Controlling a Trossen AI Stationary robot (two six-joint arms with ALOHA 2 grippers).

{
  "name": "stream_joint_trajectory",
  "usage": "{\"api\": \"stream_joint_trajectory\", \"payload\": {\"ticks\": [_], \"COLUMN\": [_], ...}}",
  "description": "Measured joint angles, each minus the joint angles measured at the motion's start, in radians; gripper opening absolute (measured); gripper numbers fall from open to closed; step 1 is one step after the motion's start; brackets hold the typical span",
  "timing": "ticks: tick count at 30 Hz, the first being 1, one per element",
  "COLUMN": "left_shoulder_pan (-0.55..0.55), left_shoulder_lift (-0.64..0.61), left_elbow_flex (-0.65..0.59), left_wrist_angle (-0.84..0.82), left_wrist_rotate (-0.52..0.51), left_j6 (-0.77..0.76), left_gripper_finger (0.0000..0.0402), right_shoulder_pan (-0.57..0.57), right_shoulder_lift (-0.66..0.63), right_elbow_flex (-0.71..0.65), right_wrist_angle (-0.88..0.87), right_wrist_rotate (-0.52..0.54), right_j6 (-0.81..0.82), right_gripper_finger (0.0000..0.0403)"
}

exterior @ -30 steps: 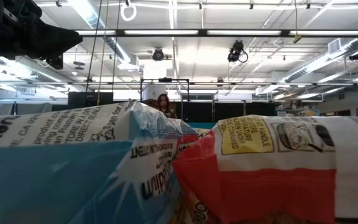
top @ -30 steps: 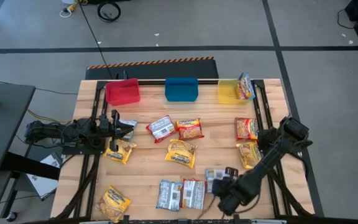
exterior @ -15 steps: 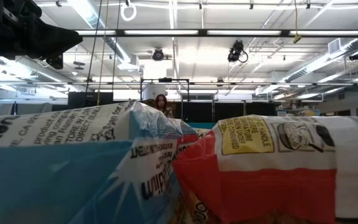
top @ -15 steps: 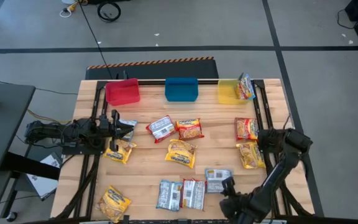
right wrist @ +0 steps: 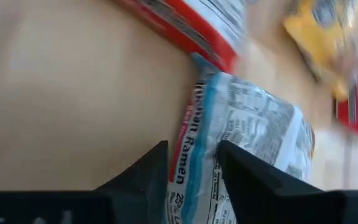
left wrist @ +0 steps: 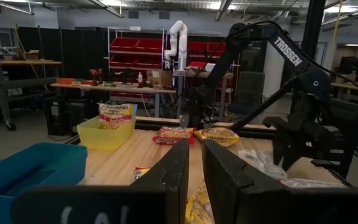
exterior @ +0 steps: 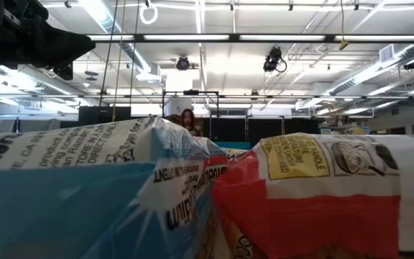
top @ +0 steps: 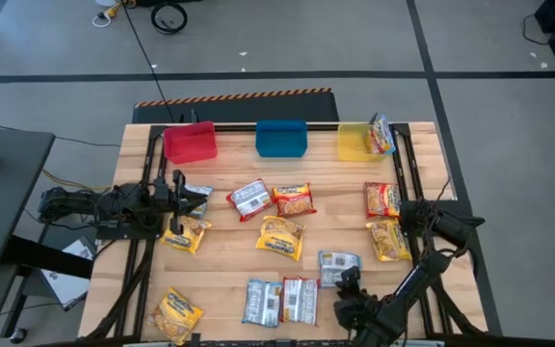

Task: Sort Maruchan noodles
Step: Put the blue noodle pack into the yellow bin

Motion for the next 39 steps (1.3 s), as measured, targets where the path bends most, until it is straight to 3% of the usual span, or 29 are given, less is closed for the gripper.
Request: {"api": "stream_joint_trajectory", "payload": {"ticks": [3, 5, 7, 19, 28, 31, 34, 39], "left_shoulder_pan": [0.000, 0.000, 0.000, 0.000, 0.000, 0.000, 0.000, 0.000], "left_shoulder_lift": [0.000, 0.000, 0.000, 0.000, 0.000, 0.000, 0.000, 0.000], "left_elbow_flex": [0.000, 0.000, 0.000, 0.000, 0.000, 0.000, 0.000, 0.000], "left_wrist_angle": [0.000, -0.002, -0.001, -0.002, -0.002, -0.002, -0.002, -0.002], "left_wrist_rotate": [0.000, 0.000, 0.000, 0.000, 0.000, 0.000, 0.000, 0.000], "left_j6": [0.000, 0.000, 0.000, 0.000, 0.000, 0.000, 0.000, 0.000], "left_gripper_finger": [0.0052, 0.0052, 0.0052, 0.0052, 0.0052, 0.0052, 0.0052, 0.0052], "right_shoulder_pan": [-0.025, -0.036, -0.047, -0.222, -0.461, -0.559, -0.606, -0.530], "right_shoulder_lift": [0.000, -0.009, -0.040, -0.483, -0.701, -0.739, -0.746, -0.681], "right_elbow_flex": [-0.001, -0.002, -0.002, -0.001, 0.000, 0.000, 0.000, -0.033], "right_wrist_angle": [-0.110, -0.156, -0.197, -0.315, -0.463, -0.467, -0.404, -0.269], "right_wrist_rotate": [-0.008, -0.009, -0.011, 0.021, 0.118, 0.117, 0.053, -0.066], "right_j6": [0.196, 0.279, 0.323, 0.381, 0.493, 0.425, 0.211, -0.084], "right_gripper_finger": [0.0087, 0.0035, 0.0012, 0.0004, 0.0002, 0.0002, 0.0008, 0.0043]}}
